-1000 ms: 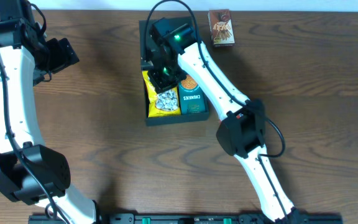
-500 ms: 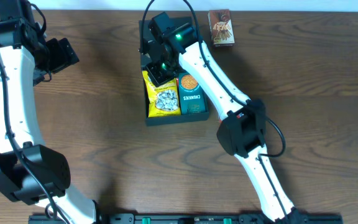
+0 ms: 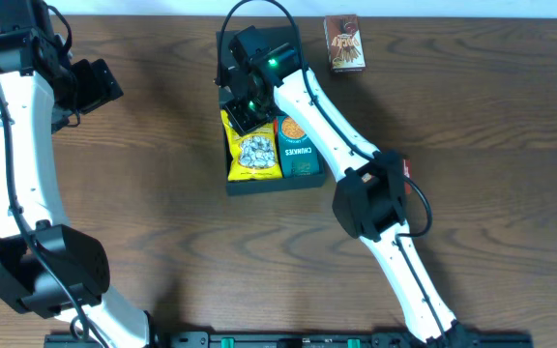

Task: Pack container
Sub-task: 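Press the yellow bag down into the box with the right gripper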

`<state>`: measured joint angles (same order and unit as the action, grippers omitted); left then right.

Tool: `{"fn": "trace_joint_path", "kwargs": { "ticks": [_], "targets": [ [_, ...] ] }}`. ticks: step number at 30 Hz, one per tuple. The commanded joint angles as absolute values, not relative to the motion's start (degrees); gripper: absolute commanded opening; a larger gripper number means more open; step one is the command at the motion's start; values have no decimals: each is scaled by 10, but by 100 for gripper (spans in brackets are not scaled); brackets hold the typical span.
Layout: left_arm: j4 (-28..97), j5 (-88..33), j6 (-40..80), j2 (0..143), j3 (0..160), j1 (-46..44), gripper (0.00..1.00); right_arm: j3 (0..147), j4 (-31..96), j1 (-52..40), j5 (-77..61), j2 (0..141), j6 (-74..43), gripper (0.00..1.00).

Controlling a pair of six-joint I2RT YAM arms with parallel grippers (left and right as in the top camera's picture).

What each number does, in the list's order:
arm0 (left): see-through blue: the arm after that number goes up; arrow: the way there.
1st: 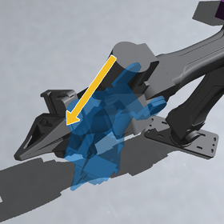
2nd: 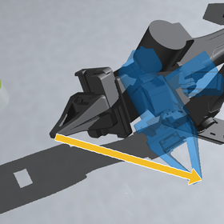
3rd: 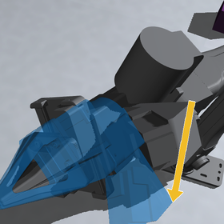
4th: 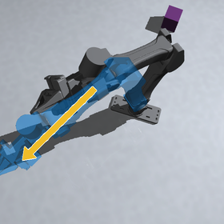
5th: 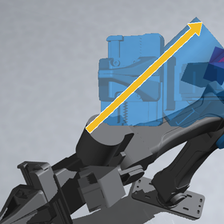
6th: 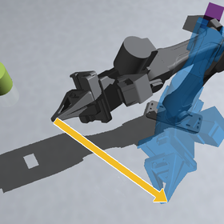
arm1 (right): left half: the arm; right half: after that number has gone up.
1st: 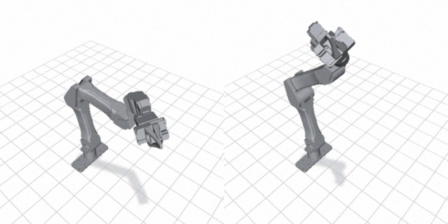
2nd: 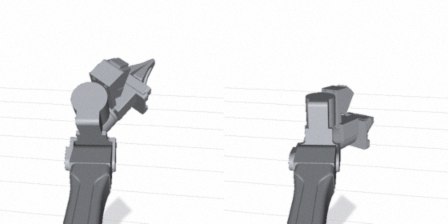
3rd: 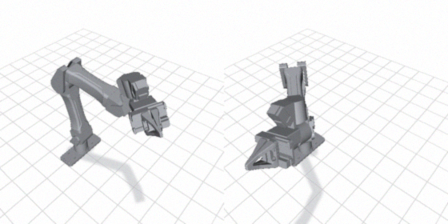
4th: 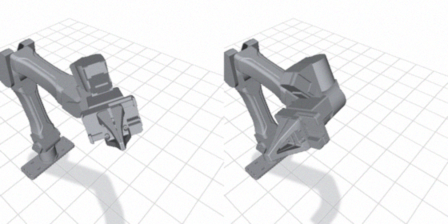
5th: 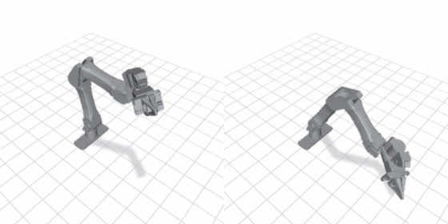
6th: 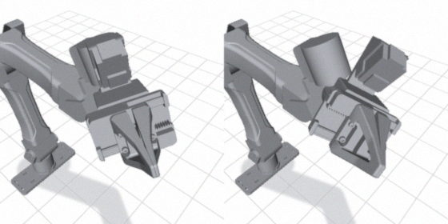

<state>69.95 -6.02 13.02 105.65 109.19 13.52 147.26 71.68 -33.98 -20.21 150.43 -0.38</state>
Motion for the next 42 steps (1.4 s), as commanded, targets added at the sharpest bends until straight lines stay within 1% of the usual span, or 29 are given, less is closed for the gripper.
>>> {"fn": "trace_joint_path", "kwargs": {
  "ticks": [1,12,15,19,27,31,36,39,42],
  "targets": [
    [698,-61,120,1056,1091,139,95,1468,710,-342,-225,1527,-1,1],
    [699,-71,124,1056,1091,139,95,1468,698,-346,-226,1551,-8,2],
    [699,-71,124,1056,1091,139,95,1473,702,-345,-245,1544,-8,1],
    [699,-71,124,1056,1091,139,95,1474,707,-345,-251,1516,-8,1],
    [698,-71,124,1056,1091,139,95,1474,736,-330,-254,1405,9,1],
    [698,-71,124,1056,1091,139,95,1474,764,-308,-256,1355,43,2],
    [698,-71,124,1056,1091,139,95,1474,806,-245,-250,1335,55,2],
    [698,-71,124,1056,1091,139,95,1459,840,-208,-213,1342,46,2],
    [696,-71,124,1056,1091,139,95,1415,850,-185,-140,1342,0,2]
  ]
}}
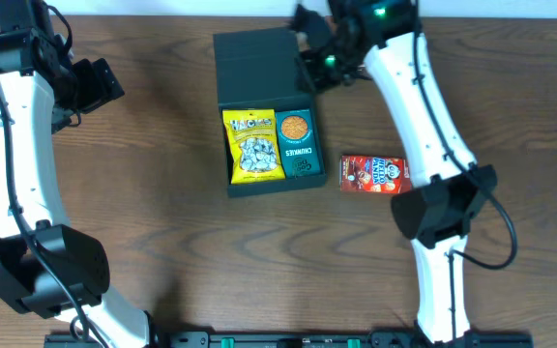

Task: Pack container
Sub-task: 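Press the yellow bag down into the box with the right gripper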

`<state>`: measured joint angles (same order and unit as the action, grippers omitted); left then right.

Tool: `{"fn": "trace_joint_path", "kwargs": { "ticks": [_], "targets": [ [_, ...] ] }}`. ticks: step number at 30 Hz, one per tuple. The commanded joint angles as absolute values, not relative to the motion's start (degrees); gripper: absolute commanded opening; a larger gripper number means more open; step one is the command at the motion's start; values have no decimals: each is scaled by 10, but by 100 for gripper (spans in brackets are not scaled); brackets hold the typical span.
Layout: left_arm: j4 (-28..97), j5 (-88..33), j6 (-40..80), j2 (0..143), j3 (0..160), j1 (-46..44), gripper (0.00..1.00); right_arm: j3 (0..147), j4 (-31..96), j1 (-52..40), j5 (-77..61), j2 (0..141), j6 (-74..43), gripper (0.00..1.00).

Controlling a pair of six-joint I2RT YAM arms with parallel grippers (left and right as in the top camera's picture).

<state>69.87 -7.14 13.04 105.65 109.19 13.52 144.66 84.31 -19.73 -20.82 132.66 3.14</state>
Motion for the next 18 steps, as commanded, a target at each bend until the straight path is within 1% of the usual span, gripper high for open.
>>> {"fn": "trace_joint_path", "kwargs": {
  "ticks": [1,5,9,13,18],
  "targets": [
    [695,-71,124,1056,1091,139,95,1395,851,-179,-120,1342,-17,2],
    [692,-71,124,1056,1091,139,95,1300,848,-172,-121,1342,-38,2],
    [688,-71,124,1056,1091,139,95,1228,847,-189,-124,1342,-38,2],
    [690,-71,124,1056,1091,139,95,1195,851,-208,-122,1342,-51,2],
    [692,-71,124,1056,1091,139,95,1190,851,-226,-123,1342,-58,2]
  ]
}}
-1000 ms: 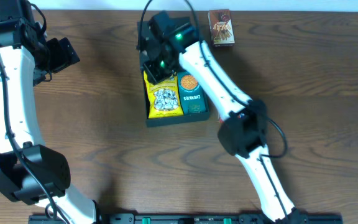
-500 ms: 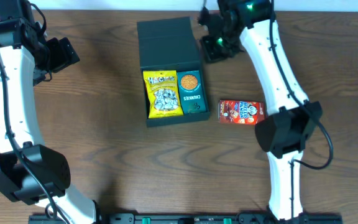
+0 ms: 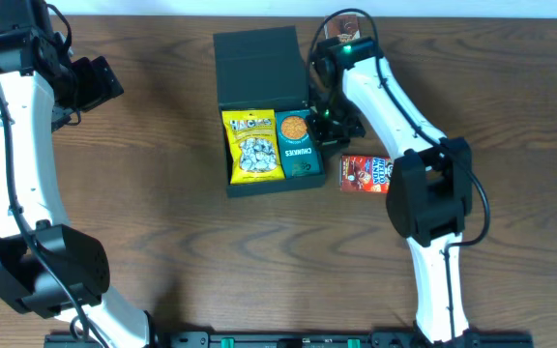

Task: Pack container
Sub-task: 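Press the yellow bag down into the box with the right gripper, then move the right gripper to the brown Pocky box and grasp it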

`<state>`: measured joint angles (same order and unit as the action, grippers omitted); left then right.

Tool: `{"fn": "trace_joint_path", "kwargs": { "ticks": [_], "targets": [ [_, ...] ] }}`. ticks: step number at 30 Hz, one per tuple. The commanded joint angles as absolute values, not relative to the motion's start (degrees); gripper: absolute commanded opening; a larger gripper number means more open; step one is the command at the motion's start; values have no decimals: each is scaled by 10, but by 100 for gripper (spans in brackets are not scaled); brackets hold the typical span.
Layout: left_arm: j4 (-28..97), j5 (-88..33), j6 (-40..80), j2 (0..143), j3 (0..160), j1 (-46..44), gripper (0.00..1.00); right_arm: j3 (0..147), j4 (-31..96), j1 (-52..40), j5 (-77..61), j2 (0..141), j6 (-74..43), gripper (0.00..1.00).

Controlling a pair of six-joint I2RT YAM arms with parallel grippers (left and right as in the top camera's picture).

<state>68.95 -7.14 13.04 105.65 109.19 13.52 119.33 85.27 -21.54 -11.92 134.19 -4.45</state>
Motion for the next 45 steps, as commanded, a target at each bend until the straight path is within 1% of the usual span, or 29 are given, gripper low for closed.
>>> {"fn": "trace_joint_path", "kwargs": {
  "ticks": [1,5,11,16,20,21,22,23,24,25,26,28,33,45],
  "targets": [
    [692,-71,124,1056,1091,139,95,1190,851,-230,-124,1342,-57,2],
    [692,-71,124,1056,1091,139,95,1190,855,-242,-149,1342,-57,2],
    [692,-71,124,1056,1091,139,95,1190,854,-241,-102,1342,-67,2],
    [692,-71,124,1056,1091,139,95,1193,842,-218,-59,1341,-82,2],
    [693,-71,124,1056,1091,138,95,1227,793,-177,-36,1341,-108,2],
    [693,-71,124,1056,1091,138,95,1238,768,-165,-31,1341,-124,19],
    [693,-71,124,1056,1091,138,95,1243,738,-155,-30,1341,-136,28],
    [693,-71,124,1056,1091,138,95,1244,707,-147,-31,1341,-148,31],
    [693,-71,124,1056,1091,138,95,1244,669,-138,-33,1341,-155,54],
    [693,-71,124,1056,1091,138,95,1243,639,-133,-34,1342,-156,65],
    [693,-71,124,1056,1091,138,95,1243,602,-130,-34,1343,-156,79],
    [693,-71,124,1056,1091,138,95,1243,554,-129,-34,1343,-138,98],
    [693,-71,124,1056,1091,138,95,1243,451,-131,12,1350,-114,99],
    [692,-71,129,1056,1091,138,95,1244,343,-116,31,1406,-106,99]
  ]
}}
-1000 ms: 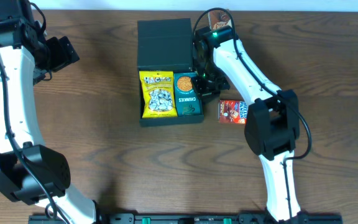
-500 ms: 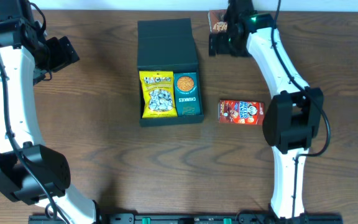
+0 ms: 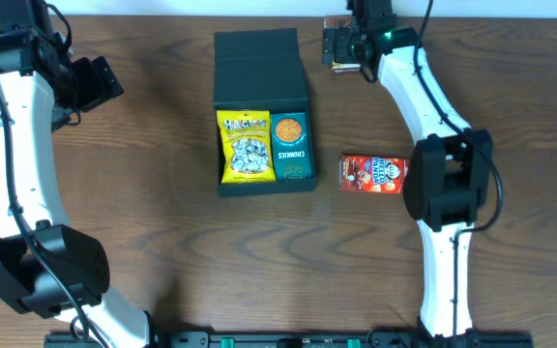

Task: Pack container
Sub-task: 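Move the right gripper to the brown Pocky box and grasp it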

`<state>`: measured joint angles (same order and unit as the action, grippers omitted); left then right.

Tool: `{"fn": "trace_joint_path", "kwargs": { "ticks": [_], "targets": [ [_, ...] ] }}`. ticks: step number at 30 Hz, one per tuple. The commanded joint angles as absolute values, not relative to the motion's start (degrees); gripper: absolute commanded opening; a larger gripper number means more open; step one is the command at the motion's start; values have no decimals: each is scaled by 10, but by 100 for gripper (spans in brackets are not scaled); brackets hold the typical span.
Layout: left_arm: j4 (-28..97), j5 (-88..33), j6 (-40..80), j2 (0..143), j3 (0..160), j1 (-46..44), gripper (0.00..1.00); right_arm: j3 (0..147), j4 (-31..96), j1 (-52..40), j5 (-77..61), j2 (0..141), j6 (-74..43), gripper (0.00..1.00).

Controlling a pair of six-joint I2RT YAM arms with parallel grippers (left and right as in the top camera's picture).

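Note:
A dark green container [image 3: 222, 116] lies mid-table with its lid [image 3: 257, 66] folded open toward the back. Inside it, a yellow snack bag [image 3: 247, 145] and a teal snack pack [image 3: 291, 147] lie side by side. A red packet [image 3: 375, 174] rests flat on the table to the container's right. At the back right my right gripper [image 3: 342, 46] hangs over a brown packet [image 3: 337, 67], which only peeks out beneath it; its jaws are not readable. My left gripper [image 3: 98, 83] is raised at the far left, away from everything.
The right arm [image 3: 424, 97] runs from the back of the table down past the red packet to its base at the front. The left arm [image 3: 13, 145] stands along the table's left edge. Brown wooden tabletop [image 3: 162, 251] surrounds the container.
My right gripper has gone from the container's right edge, beside the teal pack, to the back right over the brown packet. The container now sits a little further left and squarer.
At first my right gripper was down in the container over the yellow bag. Then it was at the back right near the brown packet, then at the container's right wall. Now it is over the brown packet again. The left arm stayed still throughout.

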<state>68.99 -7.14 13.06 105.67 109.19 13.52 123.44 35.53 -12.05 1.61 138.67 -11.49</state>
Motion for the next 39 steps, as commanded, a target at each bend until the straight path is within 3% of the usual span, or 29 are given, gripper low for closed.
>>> {"fn": "trace_joint_path", "kwargs": {
  "ticks": [1,18,39],
  "targets": [
    [692,-71,129,1056,1091,138,95,1244,329,-116,40,1409,-107,99],
    [691,-71,129,1056,1091,138,95,1244,231,-110,73,1451,-107,99],
    [689,-71,129,1056,1091,138,95,1243,247,-114,71,1490,-106,99]
  ]
}}
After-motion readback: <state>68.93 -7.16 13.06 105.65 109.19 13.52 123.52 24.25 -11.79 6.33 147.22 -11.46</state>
